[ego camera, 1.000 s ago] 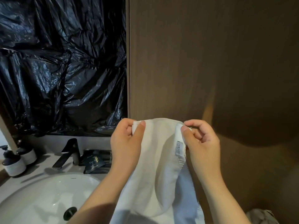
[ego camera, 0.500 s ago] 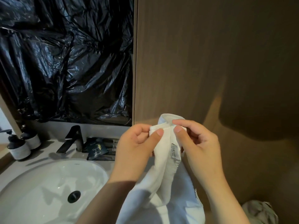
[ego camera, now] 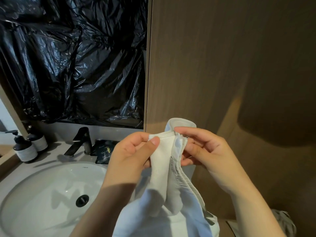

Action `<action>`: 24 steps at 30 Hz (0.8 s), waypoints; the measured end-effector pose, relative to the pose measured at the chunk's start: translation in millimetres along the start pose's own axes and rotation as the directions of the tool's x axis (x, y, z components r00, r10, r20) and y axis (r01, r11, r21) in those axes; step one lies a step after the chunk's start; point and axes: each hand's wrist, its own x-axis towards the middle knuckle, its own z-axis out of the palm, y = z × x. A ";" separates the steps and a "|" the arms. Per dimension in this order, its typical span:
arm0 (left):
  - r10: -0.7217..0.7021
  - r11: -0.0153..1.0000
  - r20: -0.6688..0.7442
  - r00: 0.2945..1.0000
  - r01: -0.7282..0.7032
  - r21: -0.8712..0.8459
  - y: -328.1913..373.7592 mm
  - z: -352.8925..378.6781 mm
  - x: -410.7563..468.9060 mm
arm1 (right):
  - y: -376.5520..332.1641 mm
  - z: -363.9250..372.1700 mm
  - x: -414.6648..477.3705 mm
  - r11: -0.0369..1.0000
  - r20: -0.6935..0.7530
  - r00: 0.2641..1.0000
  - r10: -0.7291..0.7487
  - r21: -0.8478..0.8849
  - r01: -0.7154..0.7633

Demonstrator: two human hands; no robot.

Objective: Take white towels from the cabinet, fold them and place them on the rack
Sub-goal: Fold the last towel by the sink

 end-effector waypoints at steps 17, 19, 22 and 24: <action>0.076 0.995 -0.014 0.997 -0.075 0.065 18.0 4.3 10.9 | -25.7 17.6 2.6 0.949 -0.291 0.949 -0.124 -0.315 0.027; 0.097 0.991 -0.004 0.995 -0.096 0.096 17.3 8.7 11.4 | -25.6 24.1 4.6 0.914 -0.315 0.936 -0.154 -0.405 0.014; 0.094 0.991 -0.004 0.996 -0.093 0.091 13.5 11.4 9.7 | -22.8 28.8 5.7 0.875 -0.355 0.922 -0.154 -0.482 -0.040; 0.074 0.995 0.003 0.997 -0.074 0.065 11.2 9.7 8.0 | -20.8 29.8 4.8 0.863 -0.365 0.921 -0.138 -0.500 -0.069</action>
